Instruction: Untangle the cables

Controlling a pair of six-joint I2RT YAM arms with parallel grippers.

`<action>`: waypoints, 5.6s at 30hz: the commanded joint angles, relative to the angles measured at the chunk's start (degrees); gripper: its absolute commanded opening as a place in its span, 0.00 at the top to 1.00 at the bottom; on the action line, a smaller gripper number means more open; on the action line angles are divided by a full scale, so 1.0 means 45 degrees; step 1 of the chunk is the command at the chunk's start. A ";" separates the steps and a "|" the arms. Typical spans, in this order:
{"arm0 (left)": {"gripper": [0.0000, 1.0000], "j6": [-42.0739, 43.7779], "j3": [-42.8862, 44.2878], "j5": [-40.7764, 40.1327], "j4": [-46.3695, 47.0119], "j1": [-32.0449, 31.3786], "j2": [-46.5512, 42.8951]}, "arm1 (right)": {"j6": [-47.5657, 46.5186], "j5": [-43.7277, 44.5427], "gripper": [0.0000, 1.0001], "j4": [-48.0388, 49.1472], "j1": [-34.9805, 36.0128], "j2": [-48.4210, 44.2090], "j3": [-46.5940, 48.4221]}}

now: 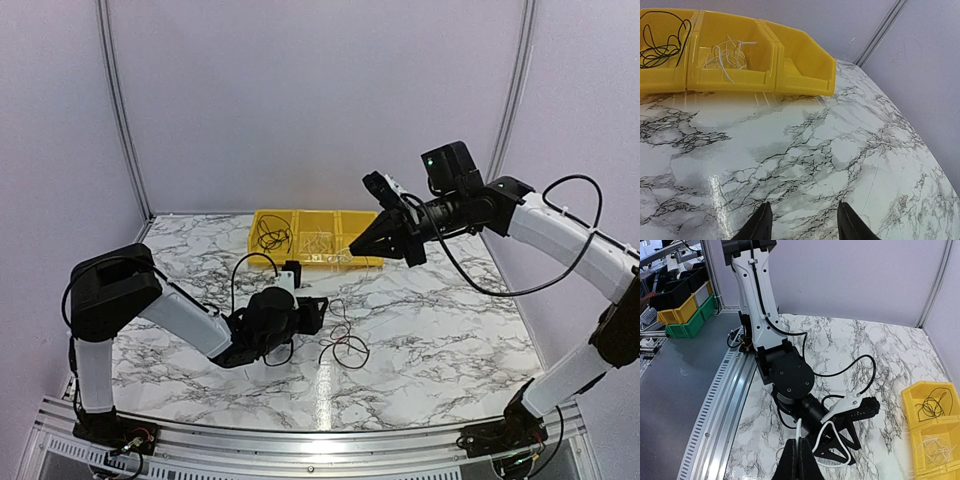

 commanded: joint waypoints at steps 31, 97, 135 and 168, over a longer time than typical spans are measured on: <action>0.40 0.3913 0.0072 0.1333 0.0237 -0.0761 -0.3829 | 0.1884 0.2104 1.00 0.2078 -0.0351 0.1414 -0.0870; 1.00 0.2453 -0.3050 -0.3526 0.5006 0.0247 -0.2097 | 0.1803 0.0421 1.00 0.1649 -0.0325 0.0692 -0.0731; 0.45 0.6216 -0.1098 0.0376 0.4373 -0.1756 -0.1053 | 0.2435 0.0630 1.00 0.2801 -0.1103 0.0407 -0.1449; 0.48 0.6116 0.2864 -0.0470 0.4295 -0.1894 0.1923 | 0.2942 -0.0447 1.00 0.3173 -0.0995 0.0672 -0.1674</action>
